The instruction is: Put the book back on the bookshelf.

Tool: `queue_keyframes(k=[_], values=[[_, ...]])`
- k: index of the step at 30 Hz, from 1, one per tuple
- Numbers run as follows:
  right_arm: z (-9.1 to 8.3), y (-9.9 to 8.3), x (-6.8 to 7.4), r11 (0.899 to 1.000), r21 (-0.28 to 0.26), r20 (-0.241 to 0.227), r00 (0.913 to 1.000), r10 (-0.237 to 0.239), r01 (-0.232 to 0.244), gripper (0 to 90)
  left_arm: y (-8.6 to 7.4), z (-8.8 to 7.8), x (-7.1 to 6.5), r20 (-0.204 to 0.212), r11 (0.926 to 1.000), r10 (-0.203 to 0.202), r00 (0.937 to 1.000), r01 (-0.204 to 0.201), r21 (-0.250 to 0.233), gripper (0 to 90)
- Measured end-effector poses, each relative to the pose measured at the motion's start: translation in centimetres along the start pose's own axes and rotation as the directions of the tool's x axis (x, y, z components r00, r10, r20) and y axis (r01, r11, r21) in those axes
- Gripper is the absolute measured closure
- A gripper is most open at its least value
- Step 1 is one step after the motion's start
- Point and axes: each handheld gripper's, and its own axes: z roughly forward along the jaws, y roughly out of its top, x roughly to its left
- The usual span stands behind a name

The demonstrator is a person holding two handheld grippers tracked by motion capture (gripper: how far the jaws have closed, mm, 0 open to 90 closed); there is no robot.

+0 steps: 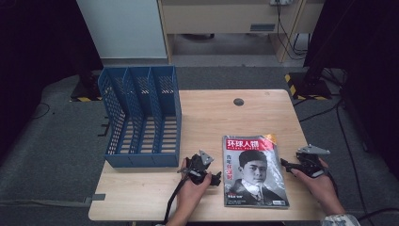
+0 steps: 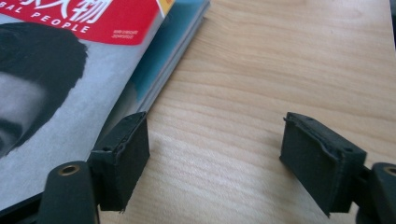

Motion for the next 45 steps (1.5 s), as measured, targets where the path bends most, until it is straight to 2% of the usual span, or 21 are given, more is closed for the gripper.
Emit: queue_keyframes(k=[3, 8, 11, 13, 15, 20, 21, 22, 23, 24, 25, 26, 27, 29, 32, 33, 35, 38, 39, 42, 45], values=[[-0.5, 0.2, 0.0, 1.0, -0.02, 0.007, 0.9997, 0.021, -0.021, 23.9, 0.0, 0.0, 0.1, 0.012, 1.0, 0.002, 0.9999, -0.002, 0.002, 0.0], [-1.0, 0.6, 0.3, 0.999, -0.047, 0.004, 0.9999, 0.011, -0.011, 23.9, 0.0, 0.0, 0.0, 0.009, 1.0, -0.001, 1.0, 0.001, 0.002, 0.0], [-1.2, 0.8, 0.8, 0.998, -0.055, -0.022, 0.9996, 0.014, -0.016, 22.8, 0.0, -0.1, 0.0, 0.013, 1.0, -0.005, 0.9999, 0.005, -0.004, 2.4], [-1.1, 0.9, 1.0, 0.998, -0.059, -0.034, 0.9994, 0.001, -0.003, 21.4, 0.1, -0.2, -0.3, 0.027, 0.9999, 0.006, 0.9996, -0.006, -0.01, 4.8], [-1.1, 0.9, 1.2, 0.998, -0.06, -0.048, 0.9989, 0.002, -0.004, 20.0, 0.2, -0.3, -0.7, 0.056, 0.9996, -0.007, 0.9984, 0.008, -0.028, 5.4], [-0.6, 1.1, 2.1, 0.999, -0.042, -0.094, 0.9953, -0.022, 0.019, 16.0, 0.6, -0.6, -2.2, 0.089, 0.997, 0.044, 0.9951, -0.038, -0.067, 7.2], [-0.5, 1.1, 2.3, 0.999, -0.041, -0.099, 0.9946, -0.032, 0.028, 15.2, 0.7, -0.6, -2.4, 0.107, 0.9974, 0.041, 0.9935, -0.035, -0.064, 7.2], [-0.3, 1.1, 2.8, 0.999, -0.026, -0.118, 0.9921, -0.041, 0.038, 13.6, 0.8, -0.8, -2.8, 0.172, 0.9979, 0.031, 0.9846, -0.021, -0.061, 9.5], [-0.3, 1.1, 2.8, 0.999, -0.026, -0.118, 0.9921, -0.041, 0.038, 13.6, 0.8, -0.8, -2.8, 0.172, 0.9979, 0.031, 0.9846, -0.021, -0.061, 9.7], [0.0, 1.0, 3.2, 0.998, -0.012, -0.134, 0.9891, -0.06, 0.059, 12.4, 1.0, -1.1, -3.4, 0.202, 0.995, 0.047, 0.9783, -0.028, -0.095, 8.4], [0.0, 1.0, 3.2, 0.998, -0.012, -0.134, 0.9891, -0.06, 0.059, 12.4, 1.0, -1.1, -3.4, 0.202, 0.995, 0.047, 0.9783, -0.028, -0.095, 8.1], [0.1, 1.0, 3.3, 0.998, -0.005, -0.139, 0.9882, -0.065, 0.065, 11.7, 1.1, -1.2, -3.8, 0.185, 0.9913, 0.071, 0.9802, -0.049, -0.122, 8.1], [0.3, 0.9, 3.5, 0.997, 0.016, -0.161, 0.9841, -0.075, 0.078, 9.5, 1.2, -1.3, -4.0, 0.179, 0.9895, 0.084, 0.9803, -0.061, -0.131, 6.3], [0.4, 0.9, 3.5, 0.996, 0.02, -0.166, 0.9829, -0.079, 0.083, 9.2, 1.2, -1.3, -4.5, 0.173, 0.9863, 0.107, 0.9791, -0.082, -0.143, 6.0], [0.6, 0.7, 3.7, 0.995, 0.033, -0.179, 0.9804, -0.083, 0.091, 9.0, 1.1, -1.0, -5.3, 0.184, 0.9861, 0.13, 0.9743, -0.107, -0.127, 6.7], [0.7, 0.7, 3.8, 0.994, 0.033, -0.179, 0.9793, -0.095, 0.102, 9.2, 1.0, -0.8, -5.8, 0.19, 0.9851, 0.145, 0.9711, -0.123, -0.12, 11.4], [0.8, 0.7, 4.0, 0.994, 0.028, -0.179, 0.9785, -0.103, 0.109, 9.8, 0.9, -0.6, -6.2, 0.194, 0.984, 0.156, 0.9685, -0.135, -0.116, 11.3], [0.8, 0.7, 4.1, 0.993, 0.026, -0.184, 0.9769, -0.11, 0.116, 12.1, 0.9, -0.6, -6.6, 0.197, 0.9825, 0.163, 0.9668, -0.14, -0.122, 11.1], [0.7, 0.7, 4.2, 0.992, 0.017, -0.194, 0.9737, -0.119, 0.125, 15.7, 0.8, -0.6, -6.8, 0.201, 0.9828, 0.165, 0.9654, -0.144, -0.115, 11.1], [0.7, 0.8, 4.4, 0.991, 0.012, -0.208, 0.9696, -0.128, 0.134, 18.3, 0.6, -0.2, -7.1, 0.209, 0.9844, 0.166, 0.9638, -0.149, -0.094, 11.6], [0.6, 0.8, 4.6, 0.989, 0.005, -0.211, 0.9667, -0.145, 0.149, 21.2, 0.6, 0.0, -7.2, 0.207, 0.9848, 0.163, 0.9646, -0.146, -0.094, 11.3]])
